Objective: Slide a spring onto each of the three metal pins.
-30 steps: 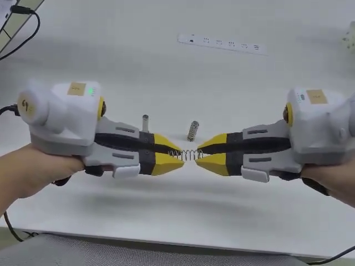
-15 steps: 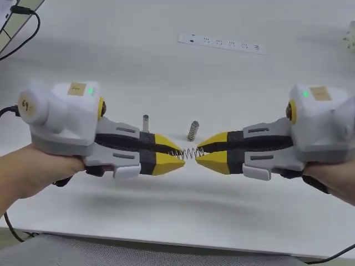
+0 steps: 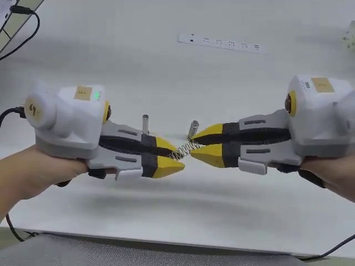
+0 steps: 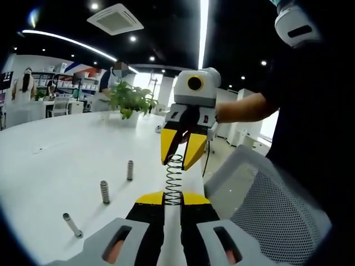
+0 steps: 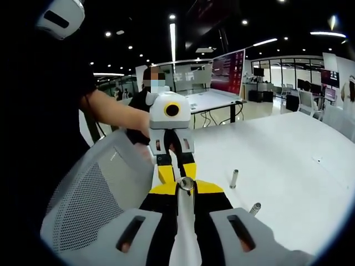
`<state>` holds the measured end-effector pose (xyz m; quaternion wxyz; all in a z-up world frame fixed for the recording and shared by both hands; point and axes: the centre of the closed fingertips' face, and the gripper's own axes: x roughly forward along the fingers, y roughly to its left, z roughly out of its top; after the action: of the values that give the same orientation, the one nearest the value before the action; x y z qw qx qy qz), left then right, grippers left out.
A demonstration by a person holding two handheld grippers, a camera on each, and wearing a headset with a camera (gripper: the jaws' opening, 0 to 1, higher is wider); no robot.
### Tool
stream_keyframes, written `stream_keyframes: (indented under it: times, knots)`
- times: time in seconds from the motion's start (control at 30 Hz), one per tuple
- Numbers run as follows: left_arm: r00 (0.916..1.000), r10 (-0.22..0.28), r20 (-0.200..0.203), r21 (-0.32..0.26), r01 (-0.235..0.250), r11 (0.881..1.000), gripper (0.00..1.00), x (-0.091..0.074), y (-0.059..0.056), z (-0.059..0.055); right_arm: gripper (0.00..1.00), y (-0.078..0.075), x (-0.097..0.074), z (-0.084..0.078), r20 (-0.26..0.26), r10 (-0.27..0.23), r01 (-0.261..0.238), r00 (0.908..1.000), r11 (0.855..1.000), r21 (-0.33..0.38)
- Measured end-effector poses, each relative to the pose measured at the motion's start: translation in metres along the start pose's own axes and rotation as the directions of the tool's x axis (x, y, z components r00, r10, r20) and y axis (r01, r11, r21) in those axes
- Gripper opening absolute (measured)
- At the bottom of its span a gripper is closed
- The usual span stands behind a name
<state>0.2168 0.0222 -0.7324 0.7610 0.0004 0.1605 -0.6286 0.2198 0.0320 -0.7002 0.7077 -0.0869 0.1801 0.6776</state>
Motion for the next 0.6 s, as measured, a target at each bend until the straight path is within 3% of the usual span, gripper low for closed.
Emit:
stream_keyframes:
  times: [0.23, 0.6]
  knots:
    - [0.9999, 0.008, -0.007, 0.012, -0.008, 1.0, 0.02, 0.005, 0.001, -0.001, 0.08, -0.001, 0.002, 0.009, 0.045, -0.011, 0.01, 0.9989, 1.0, 0.024]
    - [0.9999, 0.004, -0.014, 0.022, -0.004, 1.0, 0.02, 0.007, 0.001, 0.0, 0.08, 0.002, 0.014, 0.019, 0.046, -0.007, 0.01, 0.9989, 0.998, -0.056]
